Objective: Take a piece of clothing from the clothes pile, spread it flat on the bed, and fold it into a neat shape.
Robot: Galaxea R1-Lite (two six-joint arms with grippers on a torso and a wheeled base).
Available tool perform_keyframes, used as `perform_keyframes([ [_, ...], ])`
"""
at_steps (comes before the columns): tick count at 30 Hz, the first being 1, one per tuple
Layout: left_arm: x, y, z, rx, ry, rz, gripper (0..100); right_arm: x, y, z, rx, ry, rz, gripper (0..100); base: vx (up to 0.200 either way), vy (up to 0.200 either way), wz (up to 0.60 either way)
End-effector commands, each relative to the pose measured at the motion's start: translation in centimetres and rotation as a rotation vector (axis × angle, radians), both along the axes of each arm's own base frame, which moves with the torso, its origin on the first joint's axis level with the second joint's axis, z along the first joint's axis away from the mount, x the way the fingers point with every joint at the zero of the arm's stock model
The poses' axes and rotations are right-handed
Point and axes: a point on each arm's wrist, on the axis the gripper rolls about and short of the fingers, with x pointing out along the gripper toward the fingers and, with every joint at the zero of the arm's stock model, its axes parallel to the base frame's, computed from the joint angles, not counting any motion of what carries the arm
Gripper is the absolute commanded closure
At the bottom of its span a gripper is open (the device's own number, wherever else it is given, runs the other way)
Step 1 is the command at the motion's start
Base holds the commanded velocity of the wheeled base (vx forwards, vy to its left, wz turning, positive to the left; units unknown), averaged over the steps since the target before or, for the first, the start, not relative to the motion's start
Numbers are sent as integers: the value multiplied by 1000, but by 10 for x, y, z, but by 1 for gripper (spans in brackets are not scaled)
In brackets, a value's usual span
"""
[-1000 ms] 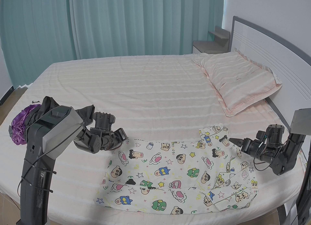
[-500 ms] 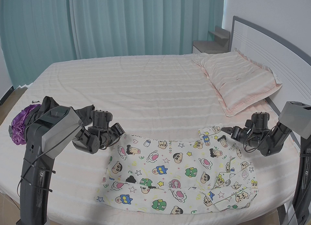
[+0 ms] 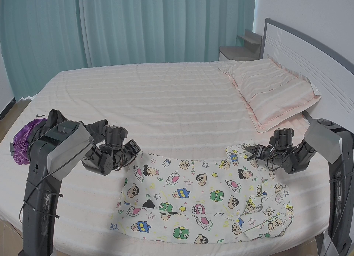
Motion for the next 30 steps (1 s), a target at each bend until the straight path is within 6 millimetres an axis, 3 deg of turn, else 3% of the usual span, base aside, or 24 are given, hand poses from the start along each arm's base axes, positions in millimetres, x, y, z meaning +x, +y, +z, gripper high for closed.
perform_keyframes([
  [1, -1, -1, 0, -1, 3, -2, 100, 7, 6, -14, -9, 6, 20, 0, 0, 0, 0],
  [2, -1, 0, -1, 0, 4, -2, 100, 7, 7, -14, -9, 6, 22, 0, 0, 0, 0],
  [3, -1, 0, -1, -2, 5, -1, 100, 9, 7, -17, -11, 7, 22, 100, 0, 0, 0],
  [30, 6, -1, 12, 29, -47, 48, 100, 16, -17, 0, 69, -94, 7, 100, 0, 0, 0],
])
